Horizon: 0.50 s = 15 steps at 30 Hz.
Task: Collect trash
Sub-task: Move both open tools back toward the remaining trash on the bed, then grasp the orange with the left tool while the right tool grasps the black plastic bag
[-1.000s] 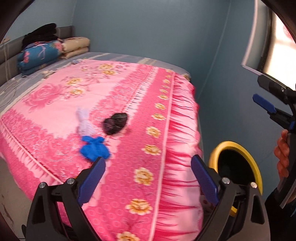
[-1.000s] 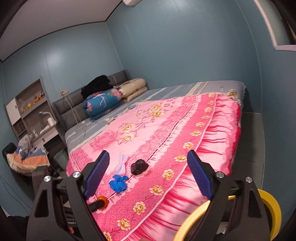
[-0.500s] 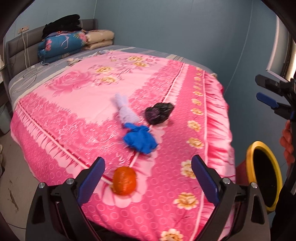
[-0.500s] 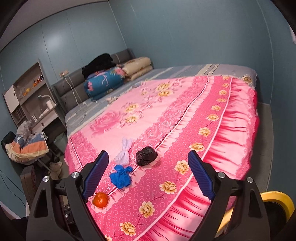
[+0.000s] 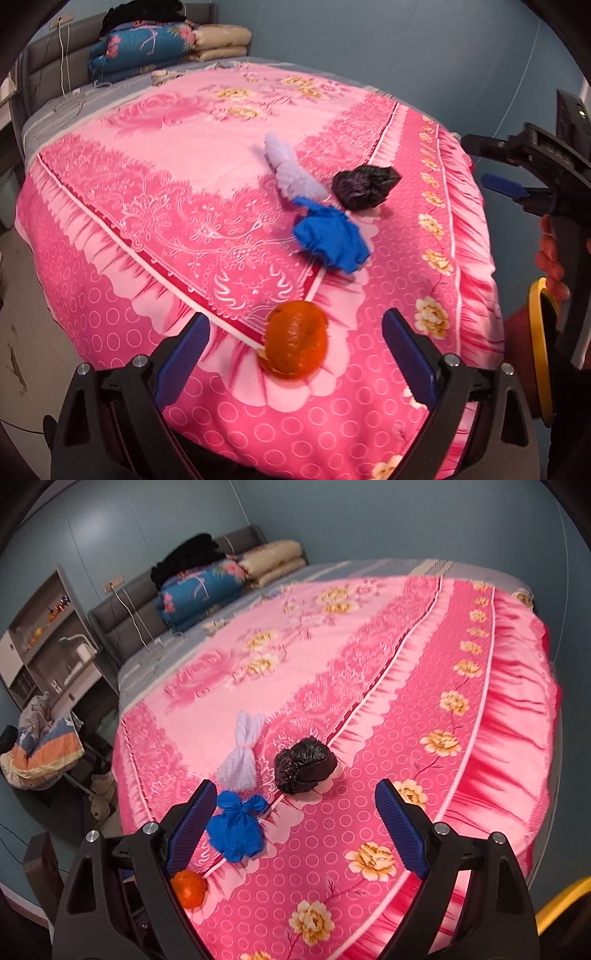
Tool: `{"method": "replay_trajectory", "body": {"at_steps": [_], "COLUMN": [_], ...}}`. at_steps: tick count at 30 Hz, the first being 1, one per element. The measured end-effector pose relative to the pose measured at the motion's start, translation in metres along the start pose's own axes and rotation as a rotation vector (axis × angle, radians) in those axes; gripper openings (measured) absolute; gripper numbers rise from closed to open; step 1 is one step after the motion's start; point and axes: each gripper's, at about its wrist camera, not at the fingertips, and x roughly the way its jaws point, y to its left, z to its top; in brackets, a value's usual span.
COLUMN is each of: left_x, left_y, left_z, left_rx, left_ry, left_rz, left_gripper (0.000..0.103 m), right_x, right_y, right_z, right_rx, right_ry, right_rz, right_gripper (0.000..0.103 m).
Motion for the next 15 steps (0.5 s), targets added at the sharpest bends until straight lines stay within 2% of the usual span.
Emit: {"method": "replay_trajectory", "body": {"at_steps": [9, 15], "left_x": [0.029, 0.04], "left_y": [0.004, 0.005], "left_z": [0.001, -0.002], "left_rx": [0.029, 0.028], "left_ry": [0.062, 0.083], "left_rz": [-0.02, -0.044], "left_gripper": [0.09, 0.075], "right_x": [0.071, 0.114], "right_y": [-0.01, -0.009], "right_z": [0.014, 0.02], "right_rx": [0.085, 0.096], "right_ry": [0.095, 0.152], "right_rz": [-0.014, -0.035], "right_gripper": [0.083, 0.077]}}
